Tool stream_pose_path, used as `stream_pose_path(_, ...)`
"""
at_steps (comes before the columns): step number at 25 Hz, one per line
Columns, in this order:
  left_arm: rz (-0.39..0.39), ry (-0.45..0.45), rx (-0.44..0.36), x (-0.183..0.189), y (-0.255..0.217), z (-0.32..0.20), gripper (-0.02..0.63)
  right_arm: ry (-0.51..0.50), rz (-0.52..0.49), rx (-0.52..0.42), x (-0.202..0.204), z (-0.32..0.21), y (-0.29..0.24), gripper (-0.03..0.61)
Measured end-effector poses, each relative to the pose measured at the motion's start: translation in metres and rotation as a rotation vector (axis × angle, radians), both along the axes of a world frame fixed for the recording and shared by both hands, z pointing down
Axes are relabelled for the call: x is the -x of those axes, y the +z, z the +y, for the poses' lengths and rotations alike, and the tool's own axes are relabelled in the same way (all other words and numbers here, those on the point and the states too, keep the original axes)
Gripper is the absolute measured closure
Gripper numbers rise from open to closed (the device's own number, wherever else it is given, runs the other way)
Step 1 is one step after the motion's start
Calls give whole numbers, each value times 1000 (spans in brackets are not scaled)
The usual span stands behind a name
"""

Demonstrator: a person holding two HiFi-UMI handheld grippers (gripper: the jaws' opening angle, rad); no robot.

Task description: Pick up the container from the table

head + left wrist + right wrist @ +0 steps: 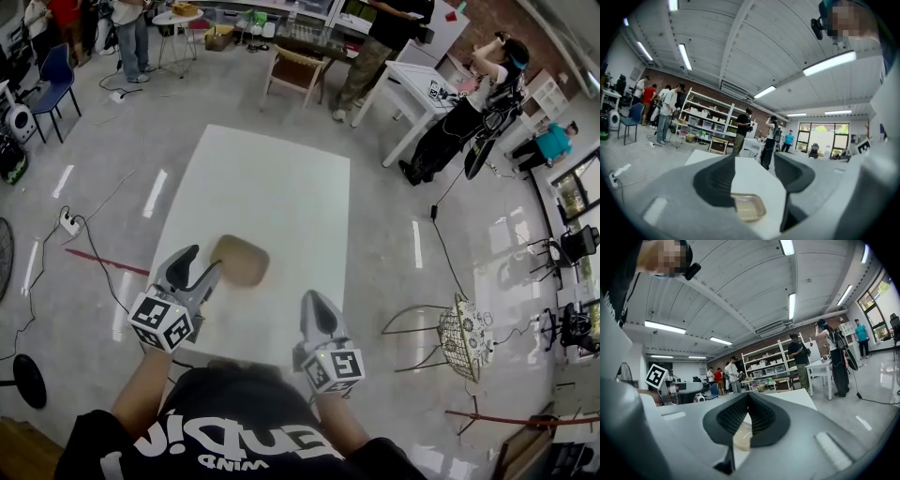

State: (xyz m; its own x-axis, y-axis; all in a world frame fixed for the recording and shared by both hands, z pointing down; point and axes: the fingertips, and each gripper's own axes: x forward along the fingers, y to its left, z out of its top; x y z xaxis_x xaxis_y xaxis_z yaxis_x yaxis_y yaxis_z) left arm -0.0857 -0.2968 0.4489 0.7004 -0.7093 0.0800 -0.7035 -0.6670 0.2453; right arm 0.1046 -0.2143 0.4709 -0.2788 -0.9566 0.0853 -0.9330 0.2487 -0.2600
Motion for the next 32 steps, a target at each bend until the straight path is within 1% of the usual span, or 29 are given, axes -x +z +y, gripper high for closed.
stream_pose_path(1,5,0,8,-2,3,-4,338,1,-1,0,-1,-1,1,578)
stream_pose_path(3,-4,0,17,-5,9,-12,286,2,-3,1,-4,-2,3,578)
stream_pose_path(6,-31,4,45,-10,23,-25,249,5,-4,4,-7,-4,6,578)
stream_pose_path(12,-99,-8,111,-11,61,-56,239,6,-6,21,-8,-9,11,578)
stream_pose_path(20,-159,-10,240,-14,118,-87,239,9,-8,48,-12,-19,21,578)
stream_pose_path(27,-174,-5,354,-15,168,-106,241,19,-3,83,-13,-30,33,578)
stream_pose_path(32,-165,-3,438,-18,197,-111,244,25,-2,103,-17,-38,38,578)
